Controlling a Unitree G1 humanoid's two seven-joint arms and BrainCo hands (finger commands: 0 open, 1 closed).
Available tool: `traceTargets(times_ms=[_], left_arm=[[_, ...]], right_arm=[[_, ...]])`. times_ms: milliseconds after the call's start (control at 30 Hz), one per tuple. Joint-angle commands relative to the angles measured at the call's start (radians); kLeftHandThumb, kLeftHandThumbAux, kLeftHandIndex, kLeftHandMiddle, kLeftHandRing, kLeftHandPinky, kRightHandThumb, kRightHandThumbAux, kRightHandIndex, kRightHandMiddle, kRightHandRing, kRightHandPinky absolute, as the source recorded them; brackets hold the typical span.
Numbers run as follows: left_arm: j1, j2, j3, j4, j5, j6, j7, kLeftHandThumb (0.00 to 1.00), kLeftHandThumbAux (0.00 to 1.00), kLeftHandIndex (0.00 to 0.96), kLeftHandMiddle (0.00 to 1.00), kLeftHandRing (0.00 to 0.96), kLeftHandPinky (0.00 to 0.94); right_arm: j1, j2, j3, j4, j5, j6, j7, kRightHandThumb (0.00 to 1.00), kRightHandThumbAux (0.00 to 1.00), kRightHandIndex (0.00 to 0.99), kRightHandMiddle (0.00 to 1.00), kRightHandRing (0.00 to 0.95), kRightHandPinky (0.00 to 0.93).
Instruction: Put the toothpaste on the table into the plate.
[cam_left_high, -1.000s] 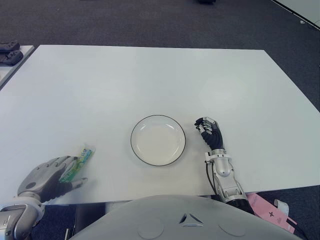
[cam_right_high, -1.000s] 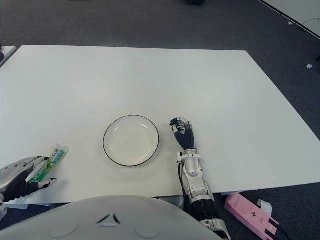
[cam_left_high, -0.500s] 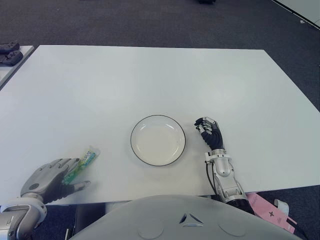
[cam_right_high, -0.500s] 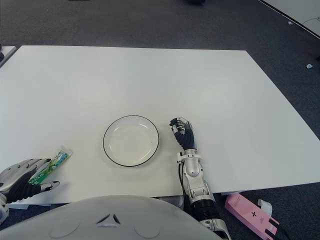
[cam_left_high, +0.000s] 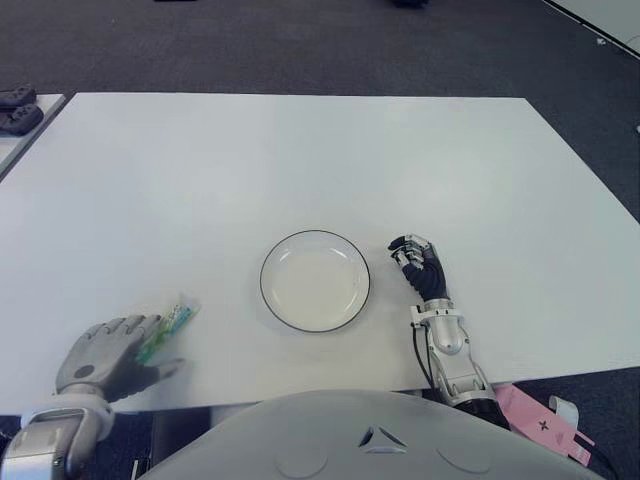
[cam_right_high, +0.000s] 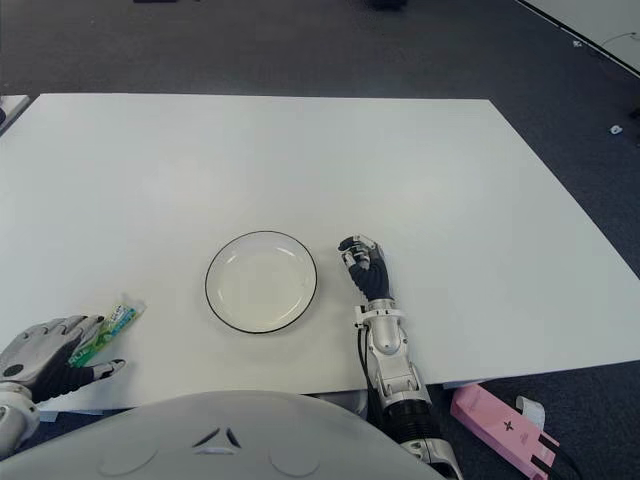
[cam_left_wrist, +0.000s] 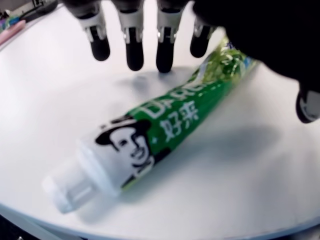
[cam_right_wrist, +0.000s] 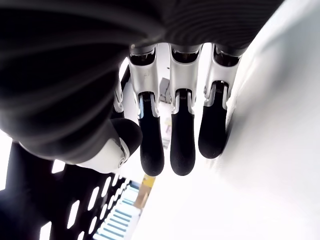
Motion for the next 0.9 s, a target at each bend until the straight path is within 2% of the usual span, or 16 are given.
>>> traceTargets(times_ms=[33, 367, 600, 700, 767, 900], left_arm=[[0.102, -0.078, -0.088, 0.044, 0.078, 0.062, 0.017, 0.175, 0.337, 0.104, 0.198, 0.133, 0.039], [0.106, -0.118, -0.172, 0.049, 0.192, 0.186, 0.131, 0.204, 0.421, 0.062, 0.21, 0.16, 0.025], [0.107, -0.109, -0.217, 0.049, 0.232, 0.235, 0.186, 0.211, 0.448, 0.078, 0.271, 0.223, 0.183], [0.107, -0.101, -0.231, 0.048, 0.248, 0.249, 0.207, 0.216, 0.45, 0.093, 0.318, 0.282, 0.275], [0.106, -0.096, -0.239, 0.048, 0.258, 0.256, 0.218, 0.231, 0.442, 0.111, 0.394, 0.362, 0.372], [0.1, -0.087, -0.252, 0.047, 0.279, 0.268, 0.225, 0.249, 0.435, 0.111, 0.408, 0.376, 0.382]], right_arm=[[0.049, -0.007, -0.021, 0.039, 0.012, 0.05, 0.003, 0.702, 0.736, 0.425, 0.482, 0.491, 0.484], [0.047, -0.004, -0.03, 0.043, 0.009, 0.041, -0.002, 0.704, 0.735, 0.425, 0.498, 0.499, 0.487], [0.046, -0.004, -0.034, 0.048, 0.006, 0.033, -0.006, 0.702, 0.735, 0.424, 0.496, 0.499, 0.502], [0.044, -0.006, -0.035, 0.052, 0.001, 0.037, -0.009, 0.701, 0.735, 0.424, 0.496, 0.499, 0.503], [0.043, -0.006, -0.036, 0.052, -0.003, 0.043, -0.011, 0.7, 0.736, 0.423, 0.492, 0.496, 0.502], [0.043, -0.006, -0.036, 0.051, -0.005, 0.052, -0.011, 0.699, 0.736, 0.423, 0.488, 0.491, 0.492]])
